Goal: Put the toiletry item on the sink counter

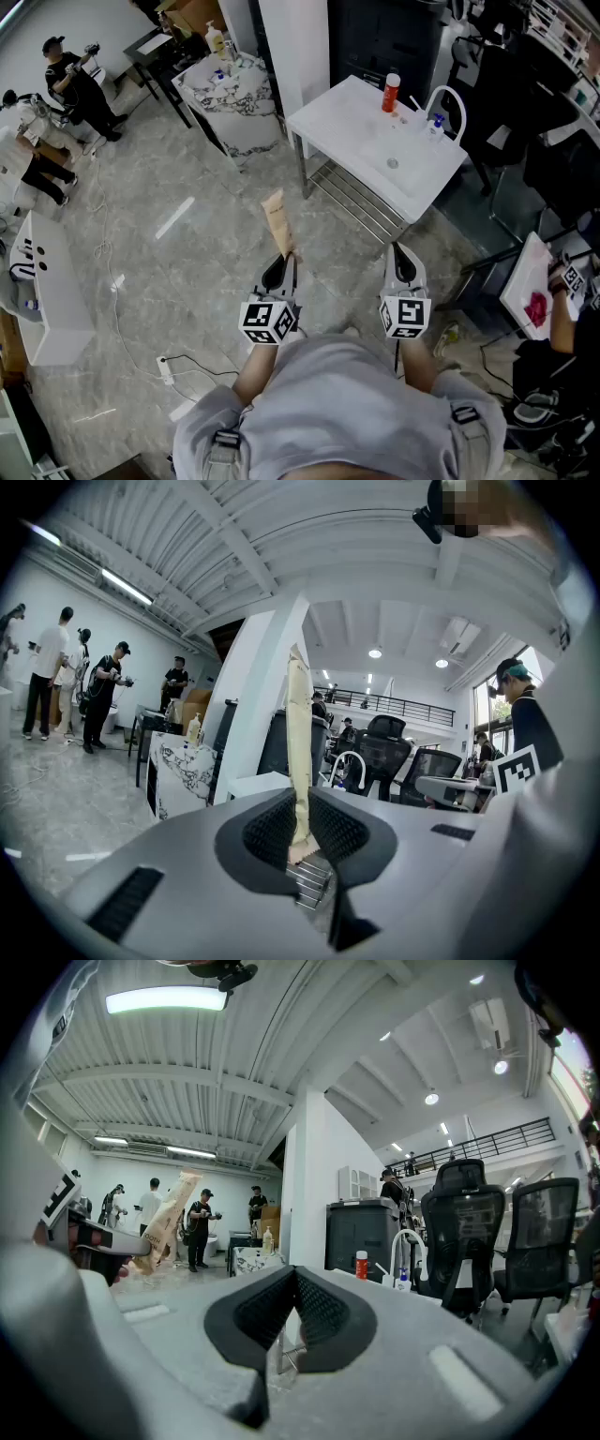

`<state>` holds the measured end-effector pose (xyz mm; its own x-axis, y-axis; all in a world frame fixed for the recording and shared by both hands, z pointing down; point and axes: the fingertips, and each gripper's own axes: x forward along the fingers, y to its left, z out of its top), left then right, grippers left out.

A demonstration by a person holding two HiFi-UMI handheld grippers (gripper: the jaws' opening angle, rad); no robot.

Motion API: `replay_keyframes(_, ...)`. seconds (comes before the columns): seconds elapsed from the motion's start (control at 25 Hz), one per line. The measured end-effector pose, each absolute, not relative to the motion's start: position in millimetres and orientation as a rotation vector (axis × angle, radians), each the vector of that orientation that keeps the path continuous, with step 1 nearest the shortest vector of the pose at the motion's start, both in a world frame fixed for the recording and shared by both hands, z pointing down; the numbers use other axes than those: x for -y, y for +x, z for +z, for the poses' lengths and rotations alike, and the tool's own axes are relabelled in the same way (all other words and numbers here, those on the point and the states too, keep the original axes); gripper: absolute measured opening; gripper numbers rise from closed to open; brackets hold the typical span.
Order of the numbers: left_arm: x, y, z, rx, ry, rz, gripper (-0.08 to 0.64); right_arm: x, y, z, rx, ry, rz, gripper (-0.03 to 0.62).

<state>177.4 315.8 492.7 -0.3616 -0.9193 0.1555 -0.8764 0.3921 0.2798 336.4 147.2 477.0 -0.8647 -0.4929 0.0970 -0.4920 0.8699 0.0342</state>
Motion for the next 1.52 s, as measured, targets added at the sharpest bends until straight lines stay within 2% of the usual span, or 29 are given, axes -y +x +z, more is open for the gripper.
replay_keyframes(0.6,-310.0,189.8,491.8,2.372,1.562,-0.205,0.037,-145.1,347.3,477.6,2.950,0.756,0.013,0.005)
replay_keyframes(1.28,-269.4,238.6,500.0,2.353,1.537,-0.222,0.037,-109.0,381.9,484.4,2.933,0.736,0.036,0.005)
replay_keyframes(1.52,-257.8,227.2,499.3,2.367,1.521,-0.219,0.037,-100.6,367.3,491.5,2.933,0.691,0.057,0.005)
